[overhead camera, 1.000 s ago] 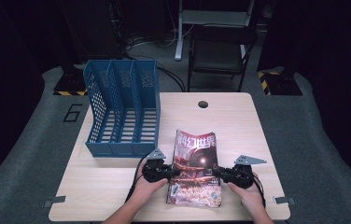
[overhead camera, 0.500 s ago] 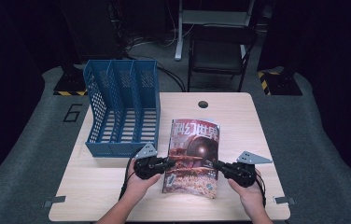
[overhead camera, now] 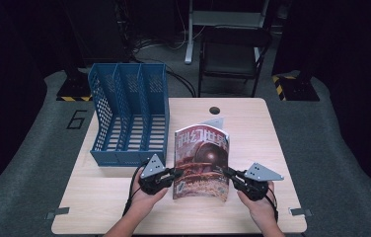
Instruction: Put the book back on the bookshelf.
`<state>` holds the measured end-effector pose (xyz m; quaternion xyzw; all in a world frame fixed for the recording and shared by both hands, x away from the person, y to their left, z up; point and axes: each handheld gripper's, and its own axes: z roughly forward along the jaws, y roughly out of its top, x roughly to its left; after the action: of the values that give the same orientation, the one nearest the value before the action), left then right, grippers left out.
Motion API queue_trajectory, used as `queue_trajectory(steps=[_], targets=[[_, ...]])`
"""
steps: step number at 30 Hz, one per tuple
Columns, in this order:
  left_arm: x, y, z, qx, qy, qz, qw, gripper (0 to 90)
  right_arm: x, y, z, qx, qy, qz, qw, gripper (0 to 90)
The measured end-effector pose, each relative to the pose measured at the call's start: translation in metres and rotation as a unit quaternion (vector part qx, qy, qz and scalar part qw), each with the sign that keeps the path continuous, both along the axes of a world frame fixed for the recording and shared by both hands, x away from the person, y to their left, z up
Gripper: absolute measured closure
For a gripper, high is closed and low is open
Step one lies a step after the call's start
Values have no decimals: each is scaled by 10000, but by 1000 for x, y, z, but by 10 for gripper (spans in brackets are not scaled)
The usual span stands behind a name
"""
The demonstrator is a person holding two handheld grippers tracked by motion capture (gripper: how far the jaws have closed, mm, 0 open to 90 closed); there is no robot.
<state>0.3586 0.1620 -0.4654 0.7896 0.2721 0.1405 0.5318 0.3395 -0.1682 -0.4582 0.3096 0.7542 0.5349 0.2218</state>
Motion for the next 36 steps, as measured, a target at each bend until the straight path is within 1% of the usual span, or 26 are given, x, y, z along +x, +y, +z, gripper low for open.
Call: queue_trajectory(steps=[3, 5, 6, 9, 10, 11, 12, 13, 16, 17, 19, 20, 21, 22, 23, 24, 25, 26, 27, 28, 29, 30, 31, 33, 35, 36], targets=[[-6, 0, -1, 31, -86, 43, 9999, 807, -5, 0, 1, -42, -61, 54, 10000, 862], [-8, 1, -2, 13, -48, 25, 10000, 809, -8, -1, 2, -38, -27, 101, 9999, 861], [-12, 0, -3, -83, -28, 96, 9999, 809, -9, -1, 1, -24, -53, 120, 9999, 861], [-17, 2, -2, -57, 80, 47, 9999, 808, -15, -3, 2, -1, 25, 182, 9998, 856], [-21, 2, -3, -100, 22, 104, 9999, 807, -20, -3, 2, 26, 40, 216, 9998, 856], [-27, 2, -2, -61, -21, 79, 9999, 807, -22, -3, 2, 36, 38, 233, 9997, 856], [-27, 2, -2, -61, -21, 79, 9999, 808, -22, -3, 2, 36, 38, 233, 9997, 856], [-34, 2, -3, -107, -58, 64, 9999, 810, -29, -4, 2, 26, 9, 245, 9997, 857], [-37, 2, -2, -156, -30, -17, 9999, 809, -33, -4, 2, 2, -49, 299, 9995, 858], [-38, 3, -1, -91, 94, -129, 9998, 801, -36, -4, 3, -12, -49, 329, 9994, 859], [-38, 1, 3, -24, 278, -274, 9992, 687, -37, -5, 3, -7, -70, 435, 9990, 861], [-37, -1, 5, 30, 258, -300, 9992, 647, -37, -4, 4, -17, -78, 509, 9987, 861], [-36, -2, 9, 93, 253, -377, 9989, 642, -37, -4, 4, -61, -97, 568, 9983, 861], [-33, -3, 17, 12, 192, -419, 9989, 632, -37, -3, 4, -78, -136, 591, 9981, 861], [-33, -3, 17, 12, 192, -419, 9989, 618, -37, -3, 4, -64, -156, 622, 9979, 862], [-30, -1, 22, -80, 134, -448, 9989, 618, -37, -3, 4, -64, -156, 622, 9979, 862], [-26, 0, 28, -303, 163, -448, 9984, 604, -37, -3, 4, -72, -170, 660, 9976, 862], [-20, 2, 38, -525, 168, -434, 9975, 610, -37, -3, 3, -136, -207, 706, 9972, 862], [-17, 2, 43, -579, 207, -414, 9972, 620, -36, -2, 3, -107, -228, 704, 9972, 862], [-15, 2, 48, -512, 188, -376, 9978, 662, -36, -2, 3, -83, -174, 726, 9972, 861], [-15, 2, 48, -512, 188, -376, 9978, 726, -36, -2, 3, -83, -174, 726, 9972, 861], [-12, 3, 54, -472, 225, -433, 9977, 788, -36, -3, 3, -61, -174, 685, 9975, 860], [-11, 3, 55, -472, 274, -479, 9974, 803, -36, -4, 3, -59, -142, 670, 9976, 858], [-13, 2, 55, -491, 257, -506, 9972, 820, -35, -6, 2, 56, -22, 638, 9979, 835], [-13, 2, 54, -603, 281, -559, 9962, 830, -33, -7, -2, 53, 97, 663, 9977, 734], [-13, 2, 54, -603, 281, -559, 9962, 834, -31, -6, -4, 7, 207, 713, 9972, 714]])
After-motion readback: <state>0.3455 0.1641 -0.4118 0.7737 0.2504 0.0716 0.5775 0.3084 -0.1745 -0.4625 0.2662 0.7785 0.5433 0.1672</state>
